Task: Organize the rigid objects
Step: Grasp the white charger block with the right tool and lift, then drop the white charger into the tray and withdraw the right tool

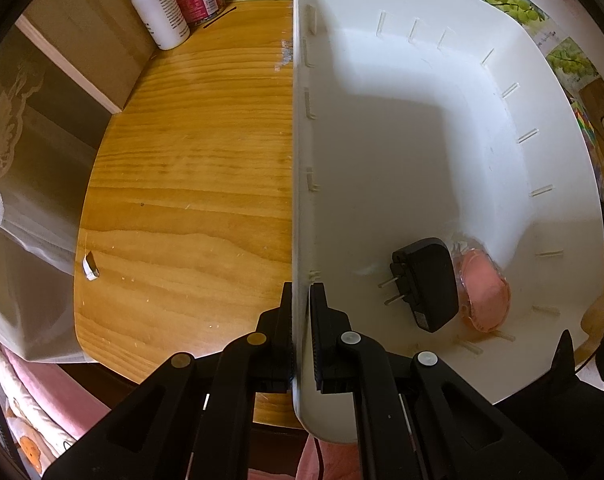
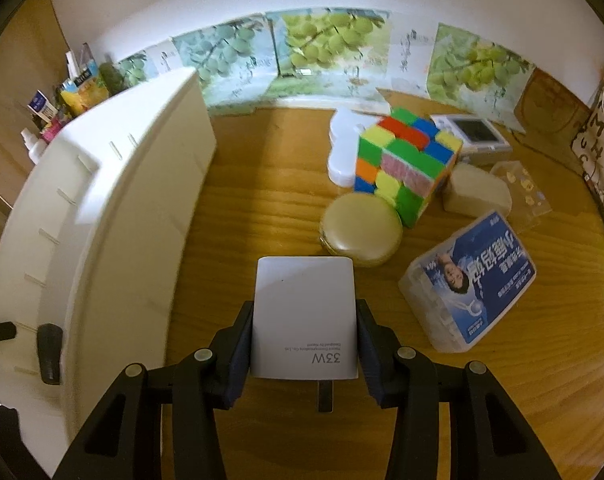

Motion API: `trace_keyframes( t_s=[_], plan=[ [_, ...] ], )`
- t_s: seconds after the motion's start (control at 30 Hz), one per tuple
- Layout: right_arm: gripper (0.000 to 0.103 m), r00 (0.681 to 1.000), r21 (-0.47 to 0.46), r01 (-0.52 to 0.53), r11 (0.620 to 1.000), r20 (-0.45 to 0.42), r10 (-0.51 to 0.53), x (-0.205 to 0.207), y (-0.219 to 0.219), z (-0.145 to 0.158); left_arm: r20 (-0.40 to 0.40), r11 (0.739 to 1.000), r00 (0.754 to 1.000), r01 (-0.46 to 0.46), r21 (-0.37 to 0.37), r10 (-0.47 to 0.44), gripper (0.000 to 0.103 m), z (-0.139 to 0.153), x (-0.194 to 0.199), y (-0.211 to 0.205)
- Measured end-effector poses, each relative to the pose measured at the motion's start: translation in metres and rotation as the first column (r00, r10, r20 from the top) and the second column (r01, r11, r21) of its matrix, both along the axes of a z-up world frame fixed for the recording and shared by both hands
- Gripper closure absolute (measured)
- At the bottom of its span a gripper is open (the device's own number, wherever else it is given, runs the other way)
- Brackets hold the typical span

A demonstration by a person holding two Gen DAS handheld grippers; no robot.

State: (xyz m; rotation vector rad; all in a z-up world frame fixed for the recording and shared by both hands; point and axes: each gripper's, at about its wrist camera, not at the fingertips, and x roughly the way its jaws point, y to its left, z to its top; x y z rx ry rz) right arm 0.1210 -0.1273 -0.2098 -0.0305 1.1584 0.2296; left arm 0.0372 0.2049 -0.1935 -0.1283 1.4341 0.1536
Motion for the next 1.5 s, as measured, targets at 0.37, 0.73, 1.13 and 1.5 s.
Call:
trace_keyframes(
  t_s=[0.37,0.73,1.13,1.5],
  plan=[
    [0.056,0.996,0.025,-0.031,0.999,0.080,0.029,-0.004,0.016,0.042,0.001,0.999,1.000,0.020,-0.030,-0.020,0.097,-0.004,0.003,0.001],
    [0.056,0.979,0.045,-0.126,0.991,0.169,0.117,-0.014,0.045,0.089,0.009,0.998,0.999,0.047,-0.038,-0.047,0.097,-0.003,-0.001,0.002],
    [0.056,0.938,0.061,-0.304,0.951,0.192,0.287,-0.034,0.100,0.105,0.019,0.998,0.998,0.067,-0.020,-0.067,0.097,-0.002,-0.006,-0.005],
    [0.056,0.908,0.053,-0.411,0.910,0.109,0.404,-0.055,0.144,0.084,0.014,0.999,0.999,0.045,-0.009,-0.045,0.097,-0.003,-0.010,-0.007]
  ],
)
